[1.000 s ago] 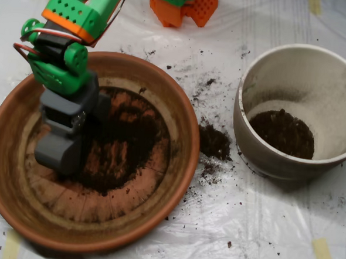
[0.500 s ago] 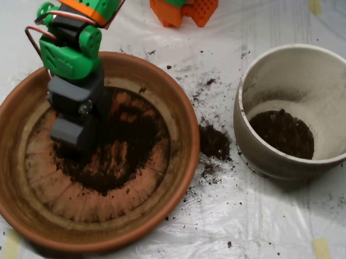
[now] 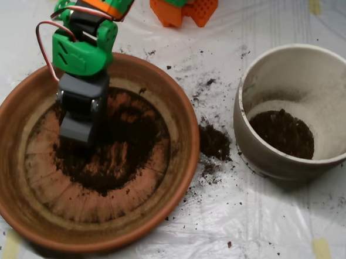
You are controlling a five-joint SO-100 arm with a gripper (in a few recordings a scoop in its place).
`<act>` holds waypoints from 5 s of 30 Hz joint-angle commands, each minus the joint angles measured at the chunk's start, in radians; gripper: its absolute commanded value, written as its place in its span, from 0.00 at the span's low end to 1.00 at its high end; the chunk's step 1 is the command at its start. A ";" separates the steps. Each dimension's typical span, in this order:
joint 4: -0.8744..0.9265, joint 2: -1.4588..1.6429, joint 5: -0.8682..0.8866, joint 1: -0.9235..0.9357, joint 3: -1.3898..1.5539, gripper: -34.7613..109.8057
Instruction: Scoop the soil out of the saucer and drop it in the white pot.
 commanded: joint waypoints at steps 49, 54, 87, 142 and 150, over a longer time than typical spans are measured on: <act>0.664 0.408 0.129 -1.012 -0.617 0.24; 0.782 0.314 0.133 -1.052 -0.707 0.49; 0.545 0.680 0.324 -0.479 -0.083 0.50; 0.385 -0.080 0.147 -0.270 -0.173 0.47; 0.348 -0.080 0.135 -0.259 -0.181 0.43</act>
